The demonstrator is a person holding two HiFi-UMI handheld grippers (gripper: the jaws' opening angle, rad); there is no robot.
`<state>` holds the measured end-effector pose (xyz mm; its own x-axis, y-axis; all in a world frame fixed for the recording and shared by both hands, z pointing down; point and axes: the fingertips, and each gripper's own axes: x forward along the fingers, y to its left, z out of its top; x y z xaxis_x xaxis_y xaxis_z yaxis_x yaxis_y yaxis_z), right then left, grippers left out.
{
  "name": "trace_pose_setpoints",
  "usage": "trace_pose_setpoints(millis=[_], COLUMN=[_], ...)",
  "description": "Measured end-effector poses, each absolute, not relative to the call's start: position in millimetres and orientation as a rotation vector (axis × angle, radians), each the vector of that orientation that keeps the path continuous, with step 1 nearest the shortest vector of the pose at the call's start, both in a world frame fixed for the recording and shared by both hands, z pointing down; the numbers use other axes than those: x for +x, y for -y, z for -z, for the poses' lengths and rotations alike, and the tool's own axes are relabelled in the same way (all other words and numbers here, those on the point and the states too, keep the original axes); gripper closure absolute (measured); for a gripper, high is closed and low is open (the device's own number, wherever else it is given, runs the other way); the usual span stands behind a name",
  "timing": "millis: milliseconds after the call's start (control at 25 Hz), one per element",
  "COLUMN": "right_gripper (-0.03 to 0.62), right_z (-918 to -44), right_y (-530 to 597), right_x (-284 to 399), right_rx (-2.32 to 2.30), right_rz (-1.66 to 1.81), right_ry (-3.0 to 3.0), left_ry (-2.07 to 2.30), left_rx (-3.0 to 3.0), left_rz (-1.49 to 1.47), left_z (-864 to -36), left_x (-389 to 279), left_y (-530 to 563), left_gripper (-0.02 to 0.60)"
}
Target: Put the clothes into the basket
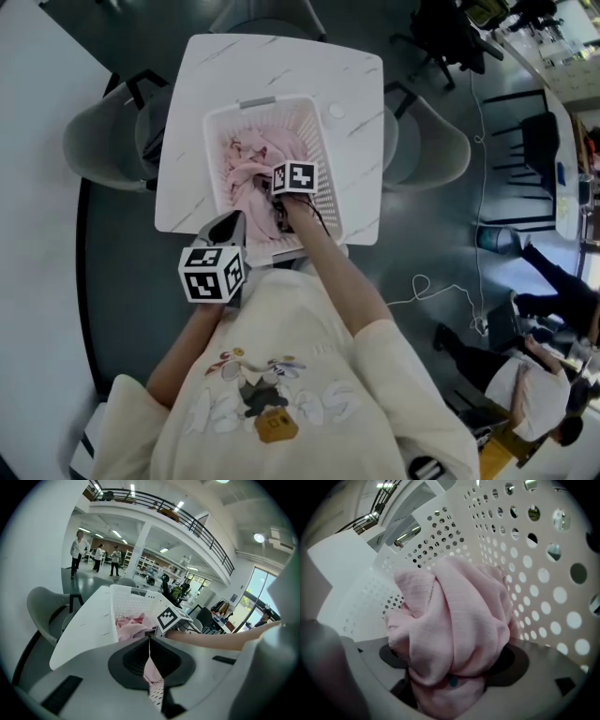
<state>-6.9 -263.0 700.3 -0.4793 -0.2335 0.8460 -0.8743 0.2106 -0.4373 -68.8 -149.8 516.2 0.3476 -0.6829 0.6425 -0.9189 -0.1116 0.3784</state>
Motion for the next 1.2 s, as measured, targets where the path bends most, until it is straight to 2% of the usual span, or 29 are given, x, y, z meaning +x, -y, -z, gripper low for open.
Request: trace_pose_setpoints(millis=[520, 1200], right_gripper=[0.146, 0.148], right_z=[-639.4, -525.4], right_y=[263.1, 241.1], right_x=[6.4, -11.7], right_rx=[1.266, 1.156], right_rz=[-1.168, -1.160], right_ry=[1.883, 2.199], left_ry=[1.354, 1.389], left_rx=[1.833, 1.826], left_rz=[-0.284, -0.290], left_z=[-513.1, -512.9], left_x=[-71.6, -73.9], left_y=[156.4, 156.1], left_gripper=[0.566, 0.566])
